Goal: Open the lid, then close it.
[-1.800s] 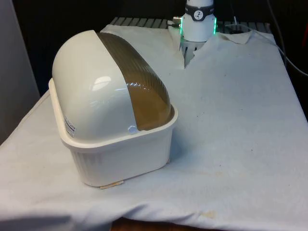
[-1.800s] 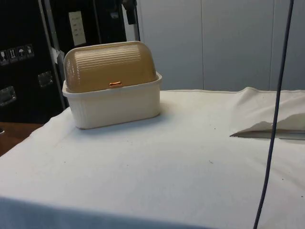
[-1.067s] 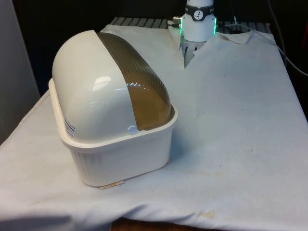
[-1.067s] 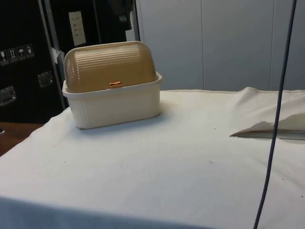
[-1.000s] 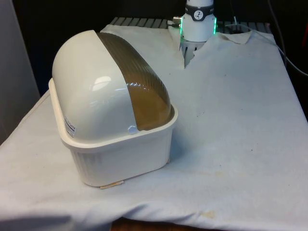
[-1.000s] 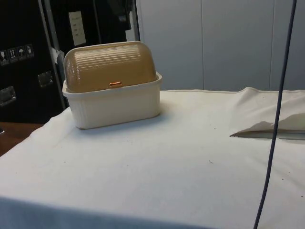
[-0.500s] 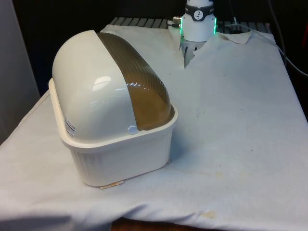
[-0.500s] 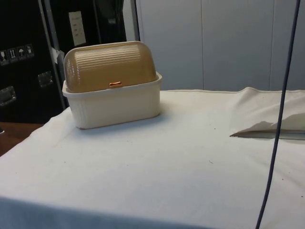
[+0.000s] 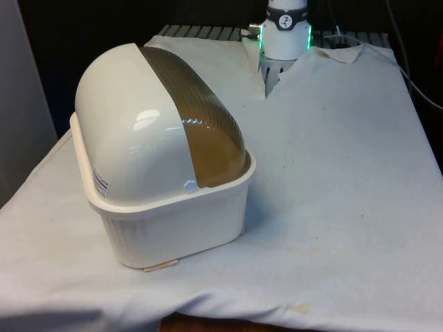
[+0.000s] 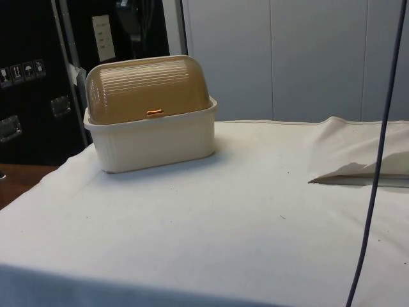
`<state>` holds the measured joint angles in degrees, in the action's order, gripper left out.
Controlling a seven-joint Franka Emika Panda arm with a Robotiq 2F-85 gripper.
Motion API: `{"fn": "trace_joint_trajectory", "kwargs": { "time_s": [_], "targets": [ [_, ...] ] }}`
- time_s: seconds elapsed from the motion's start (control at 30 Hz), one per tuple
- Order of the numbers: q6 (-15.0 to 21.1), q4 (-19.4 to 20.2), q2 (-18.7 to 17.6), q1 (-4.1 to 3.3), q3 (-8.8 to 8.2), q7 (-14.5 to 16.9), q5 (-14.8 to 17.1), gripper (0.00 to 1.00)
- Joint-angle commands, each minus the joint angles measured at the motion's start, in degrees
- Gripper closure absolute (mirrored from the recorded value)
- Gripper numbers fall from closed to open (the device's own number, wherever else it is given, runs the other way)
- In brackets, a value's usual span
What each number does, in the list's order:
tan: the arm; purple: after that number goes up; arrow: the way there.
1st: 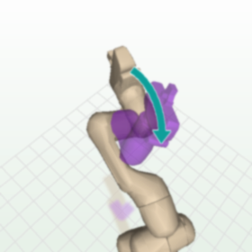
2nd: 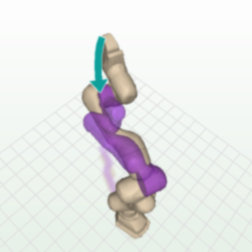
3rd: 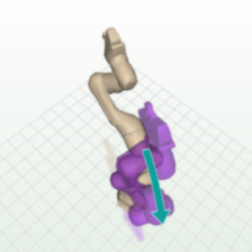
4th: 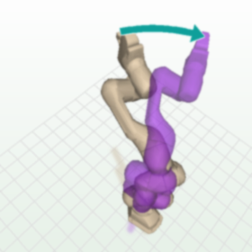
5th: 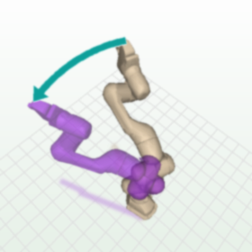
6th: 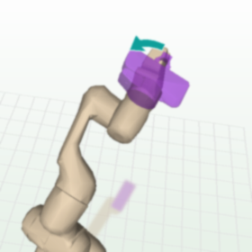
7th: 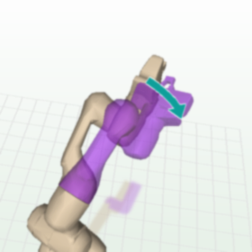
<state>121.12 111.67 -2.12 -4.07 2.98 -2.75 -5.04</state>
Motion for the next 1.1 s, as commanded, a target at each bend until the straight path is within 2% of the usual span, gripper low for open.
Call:
{"fn": "trace_joint_trajectory", "kwargs": {
  "time_s": [0.0,0.13,0.17,0.37,0.4,0.43,0.53,0.63,0.67,0.73,0.83,1.0,1.07],
  "targets": [
    [1.38,0.40,0.06,-0.11,0.11,-0.23,-0.57,1.00],
    [4.24,1.72,-0.23,-0.11,0.46,0.40,-1.32,1.00],
    [3.50,1.55,-0.29,0.00,0.46,0.52,-0.92,1.00],
    [8.25,3.72,-0.57,-0.06,0.52,1.95,-2.52,1.00],
    [8.71,3.95,-0.63,-0.06,0.52,2.23,-2.69,1.00],
    [7.62,3.61,-0.52,0.00,0.52,2.06,-2.12,1.00],
    [10.60,4.81,-0.92,-0.06,0.46,3.27,-3.32,1.00],
    [11.80,5.33,-1.15,-0.06,0.46,3.95,-3.95,1.00],
    [10.77,4.98,-1.15,0.00,0.46,3.78,-3.38,1.00],
    [12.95,5.90,-1.38,0.00,0.40,4.76,-4.47,1.00],
    [13.75,6.30,-1.60,0.00,0.34,5.50,-5.04,1.00],
    [13.24,6.19,-1.89,0.00,0.23,6.47,-5.27,1.00],
    [13.92,6.59,-1.78,0.11,0.06,6.82,-6.36,1.00]
  ]
}}
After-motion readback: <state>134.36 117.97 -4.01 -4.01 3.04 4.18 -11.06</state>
